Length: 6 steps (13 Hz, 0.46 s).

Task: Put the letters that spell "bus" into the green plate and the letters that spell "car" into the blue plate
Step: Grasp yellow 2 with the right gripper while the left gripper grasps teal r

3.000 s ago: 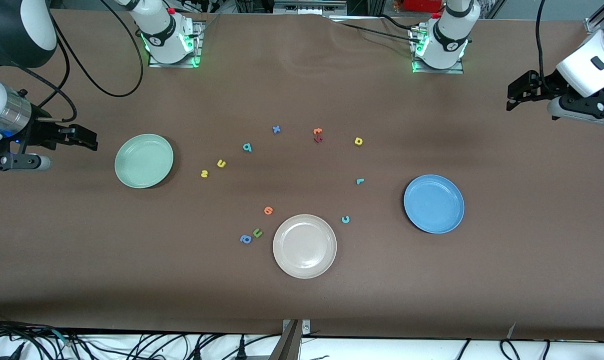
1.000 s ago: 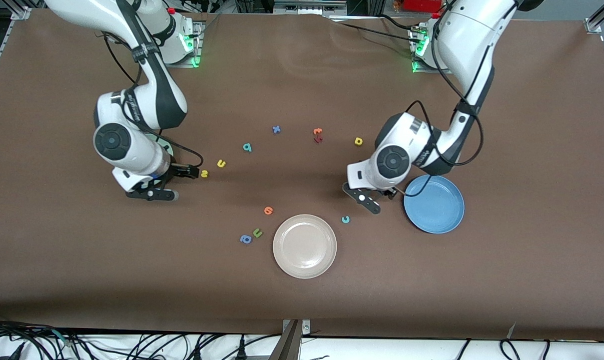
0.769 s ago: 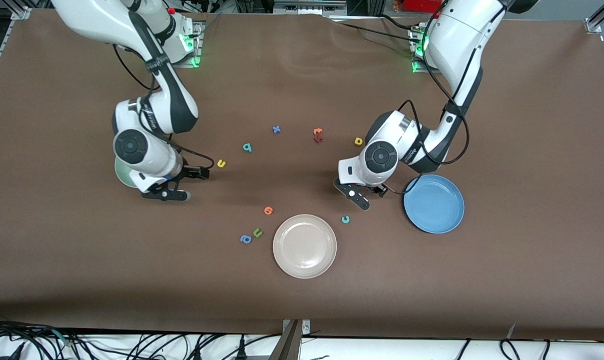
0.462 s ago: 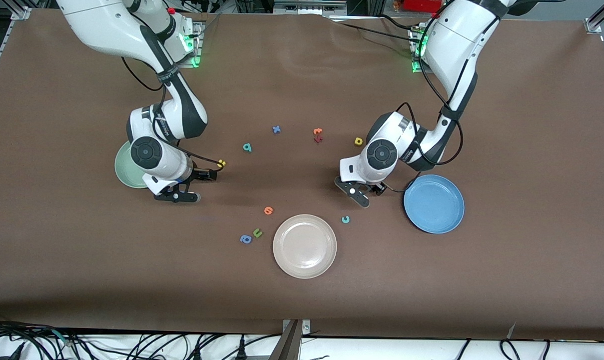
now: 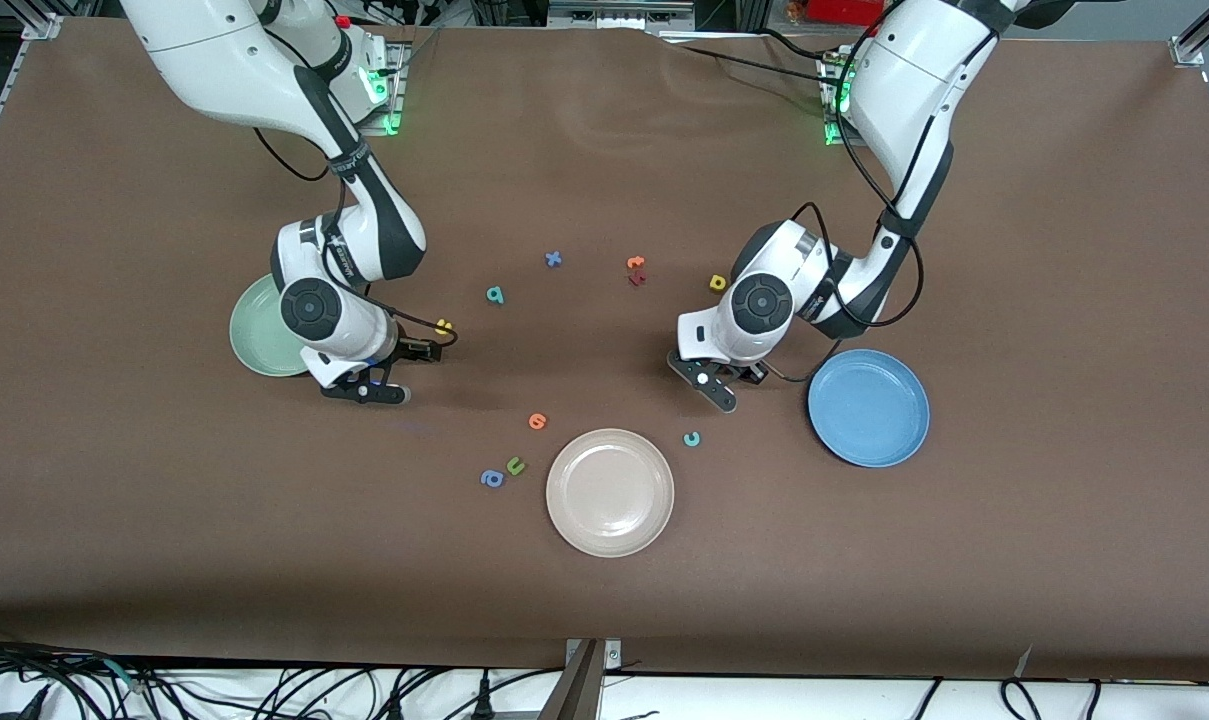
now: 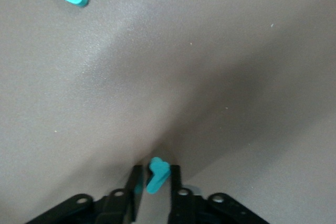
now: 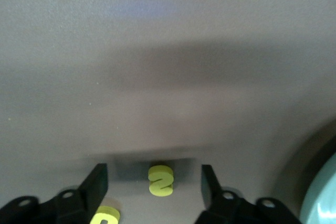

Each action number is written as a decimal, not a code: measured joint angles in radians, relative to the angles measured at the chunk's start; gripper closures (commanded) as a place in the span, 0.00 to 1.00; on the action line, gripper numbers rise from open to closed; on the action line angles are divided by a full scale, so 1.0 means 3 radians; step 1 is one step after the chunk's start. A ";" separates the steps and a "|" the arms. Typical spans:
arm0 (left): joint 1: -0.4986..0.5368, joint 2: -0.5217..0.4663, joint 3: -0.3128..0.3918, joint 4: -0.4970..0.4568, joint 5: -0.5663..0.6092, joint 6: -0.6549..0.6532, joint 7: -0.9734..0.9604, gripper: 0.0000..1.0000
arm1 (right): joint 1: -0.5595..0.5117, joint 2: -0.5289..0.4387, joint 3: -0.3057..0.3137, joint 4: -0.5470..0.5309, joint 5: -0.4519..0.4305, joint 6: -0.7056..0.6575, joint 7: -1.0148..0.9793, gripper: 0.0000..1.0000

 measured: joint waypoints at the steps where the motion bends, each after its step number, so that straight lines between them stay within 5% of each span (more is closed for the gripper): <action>1: 0.0000 0.0000 0.0000 0.0000 0.0000 0.0000 0.0000 0.88 | 0.0000 0.0011 0.0003 0.0000 0.0004 0.0001 0.0001 0.37; 6: -0.0006 -0.0023 -0.0002 0.0008 0.0000 -0.0025 0.0000 0.96 | 0.0000 0.0018 0.0004 -0.0014 0.0008 0.0001 0.0002 0.76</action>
